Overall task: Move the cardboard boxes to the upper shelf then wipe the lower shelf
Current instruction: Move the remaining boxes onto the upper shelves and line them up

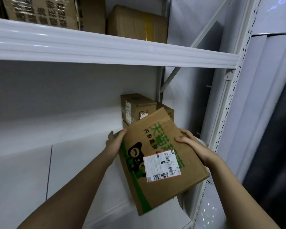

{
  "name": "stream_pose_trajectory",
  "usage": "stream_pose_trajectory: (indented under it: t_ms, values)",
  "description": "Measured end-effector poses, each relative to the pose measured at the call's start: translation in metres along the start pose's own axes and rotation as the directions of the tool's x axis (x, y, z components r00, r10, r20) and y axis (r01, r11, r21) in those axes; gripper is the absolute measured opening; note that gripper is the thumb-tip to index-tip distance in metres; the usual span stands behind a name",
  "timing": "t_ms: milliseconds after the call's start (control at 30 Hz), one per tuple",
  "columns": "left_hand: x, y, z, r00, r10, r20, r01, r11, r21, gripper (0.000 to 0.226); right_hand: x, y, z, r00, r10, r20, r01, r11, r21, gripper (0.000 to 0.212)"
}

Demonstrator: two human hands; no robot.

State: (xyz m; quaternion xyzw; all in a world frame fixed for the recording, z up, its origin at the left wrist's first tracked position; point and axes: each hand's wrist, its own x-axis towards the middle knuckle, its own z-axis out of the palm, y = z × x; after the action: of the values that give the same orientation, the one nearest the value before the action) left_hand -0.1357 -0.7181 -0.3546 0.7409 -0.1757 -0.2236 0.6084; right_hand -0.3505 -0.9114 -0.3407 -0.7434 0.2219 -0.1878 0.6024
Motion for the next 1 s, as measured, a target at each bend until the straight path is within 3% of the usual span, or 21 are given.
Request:
stream_pose_trajectory:
  t_ms: [100, 200, 300, 433, 633, 767, 867, 933, 1000]
  values:
    - [-0.006, 0.005, -0.032, 0.982, 0.161, -0.101, -0.133, 0.961, 0.241, 0.084, -0.007, -0.012, 0.022, 0.998, 0.001, 0.070, 0.003, 0.999, -0.047, 0.071]
    - [-0.013, 0.011, -0.063, 0.972, 0.230, -0.043, -0.205, 0.924, 0.323, 0.083, -0.017, -0.029, 0.042, 0.993, -0.030, 0.116, 0.042, 0.994, -0.103, 0.070]
    - [-0.025, 0.018, -0.091, 0.968, 0.192, 0.160, -0.236, 0.913, 0.333, 0.079, -0.028, -0.045, 0.054, 0.979, -0.050, 0.195, 0.076, 0.989, -0.124, 0.073]
    - [-0.051, 0.030, -0.125, 0.867, 0.117, 0.484, -0.278, 0.920, 0.275, 0.069, -0.038, -0.068, 0.064, 0.957, -0.086, 0.276, 0.138, 0.975, -0.176, 0.073]
    - [-0.072, 0.034, -0.139, 0.854, 0.206, 0.479, -0.310, 0.939, 0.150, 0.066, -0.050, -0.108, 0.079, 0.937, -0.126, 0.325, 0.226, 0.930, -0.289, 0.071]
    - [-0.084, 0.045, -0.139, 0.874, 0.322, 0.363, -0.336, 0.942, -0.025, 0.067, -0.057, -0.127, 0.075, 0.946, -0.232, 0.225, 0.296, 0.903, -0.310, 0.076]
    - [-0.091, 0.057, -0.137, 0.866, 0.405, 0.295, -0.398, 0.913, -0.085, 0.065, -0.064, -0.129, 0.069, 0.916, -0.402, 0.008, 0.361, 0.815, -0.453, 0.079]
    - [-0.096, 0.062, -0.135, 0.853, 0.458, 0.251, -0.440, 0.889, -0.128, 0.065, -0.069, -0.121, 0.066, 0.810, -0.559, -0.176, 0.416, 0.760, -0.500, 0.070]
    - [-0.100, 0.066, -0.131, 0.836, 0.511, 0.201, -0.483, 0.858, -0.174, 0.067, -0.075, -0.114, 0.065, 0.656, -0.679, -0.329, 0.465, 0.708, -0.531, 0.065]
